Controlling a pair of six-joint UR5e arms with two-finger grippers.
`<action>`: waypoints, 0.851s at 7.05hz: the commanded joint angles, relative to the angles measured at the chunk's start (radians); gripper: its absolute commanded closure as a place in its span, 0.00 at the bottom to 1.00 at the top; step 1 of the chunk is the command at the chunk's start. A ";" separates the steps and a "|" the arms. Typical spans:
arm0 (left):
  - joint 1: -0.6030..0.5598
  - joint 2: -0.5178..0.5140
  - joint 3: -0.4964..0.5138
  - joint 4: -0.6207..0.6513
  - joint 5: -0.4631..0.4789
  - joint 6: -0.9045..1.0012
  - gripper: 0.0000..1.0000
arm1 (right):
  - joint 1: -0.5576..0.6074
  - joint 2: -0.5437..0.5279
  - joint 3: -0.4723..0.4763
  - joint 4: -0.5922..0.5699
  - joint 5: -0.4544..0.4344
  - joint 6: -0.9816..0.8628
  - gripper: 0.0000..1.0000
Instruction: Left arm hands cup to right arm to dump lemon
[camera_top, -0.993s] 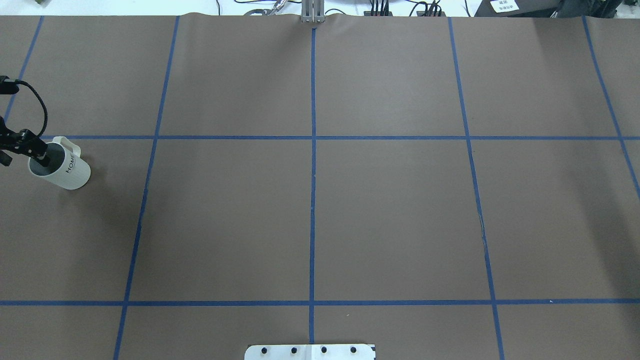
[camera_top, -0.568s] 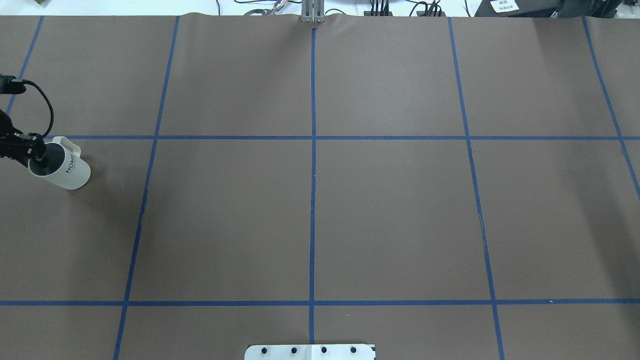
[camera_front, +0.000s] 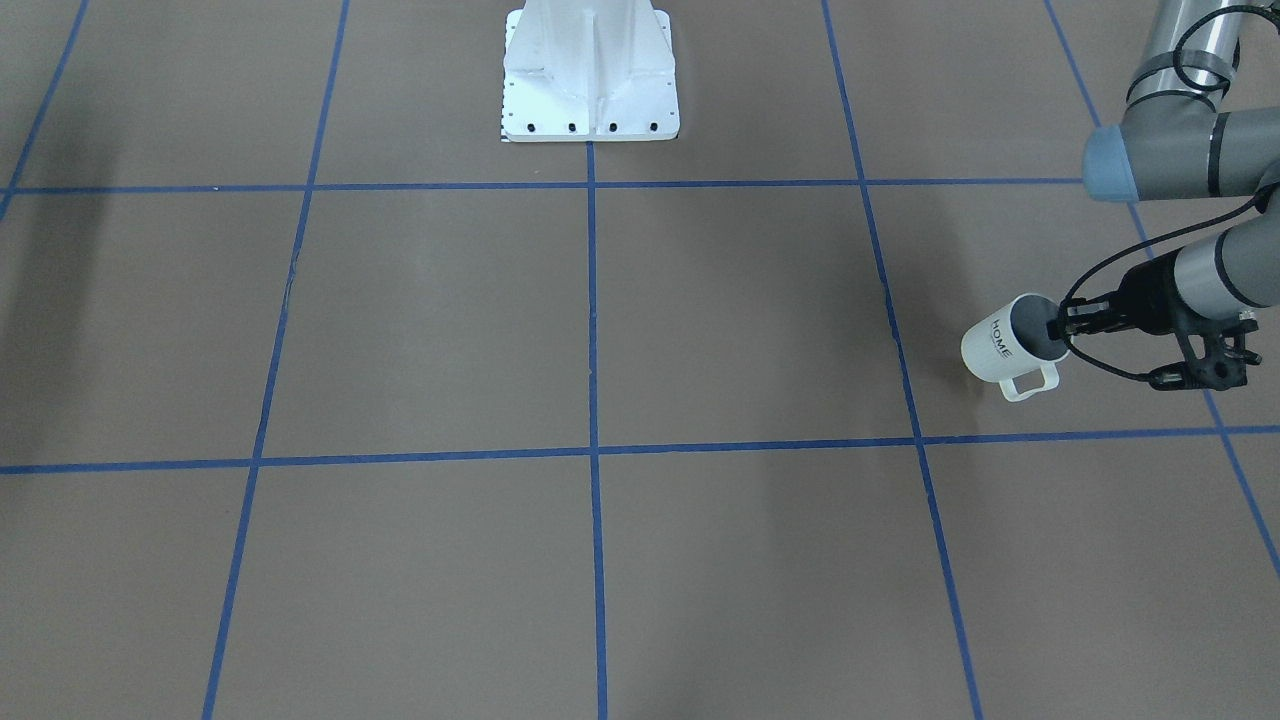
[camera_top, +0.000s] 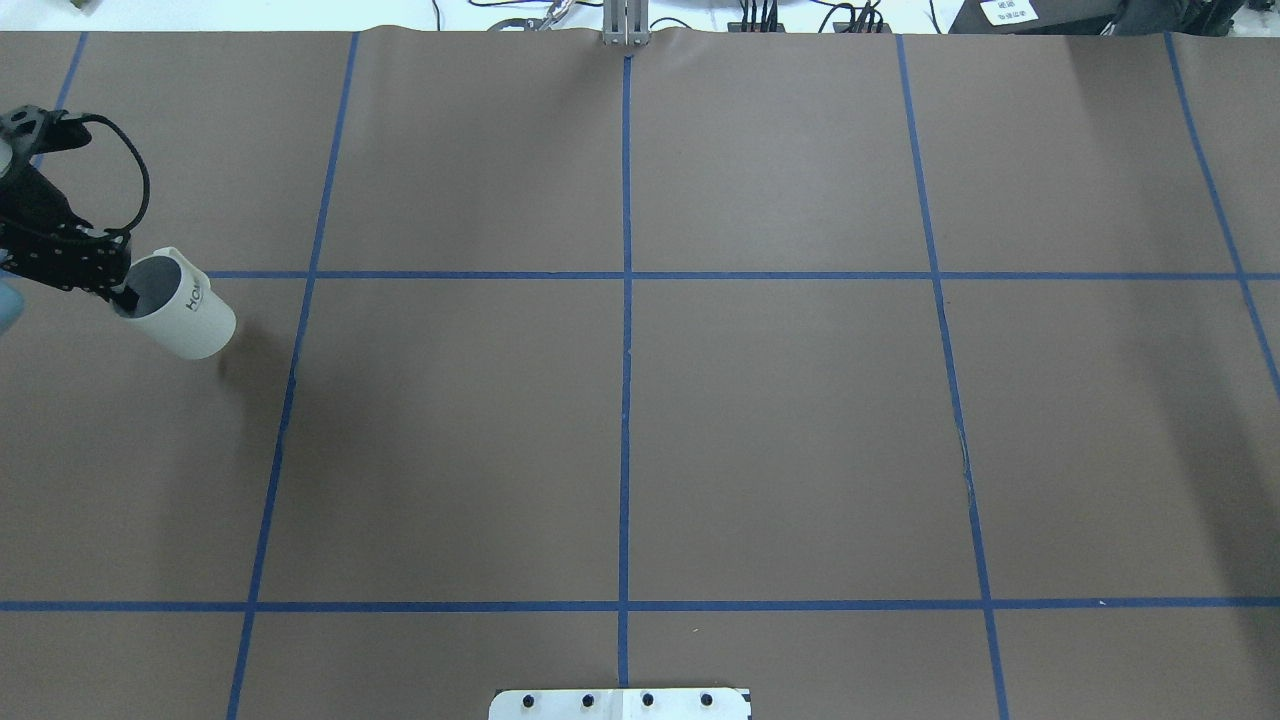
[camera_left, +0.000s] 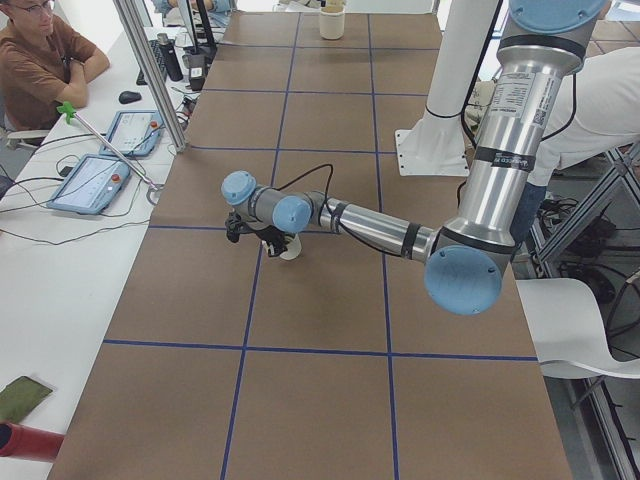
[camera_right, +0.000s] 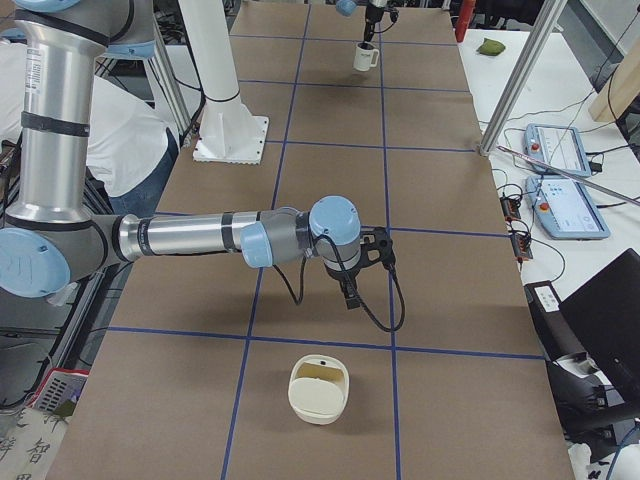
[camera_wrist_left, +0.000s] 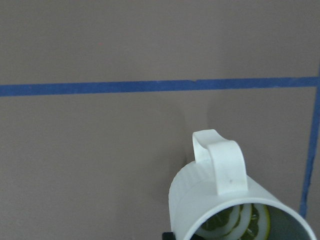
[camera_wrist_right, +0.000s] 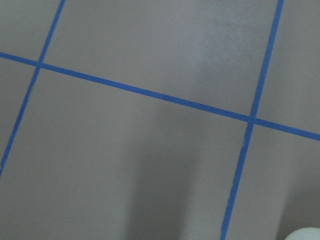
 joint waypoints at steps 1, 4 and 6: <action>-0.002 -0.095 -0.108 0.195 -0.007 -0.097 1.00 | -0.002 0.006 -0.005 0.031 0.083 0.000 0.00; 0.012 -0.224 -0.138 0.206 0.003 -0.248 1.00 | -0.084 0.103 -0.005 0.059 0.080 0.042 0.00; 0.090 -0.313 -0.127 0.207 0.002 -0.479 1.00 | -0.120 0.207 -0.005 0.062 0.012 0.076 0.00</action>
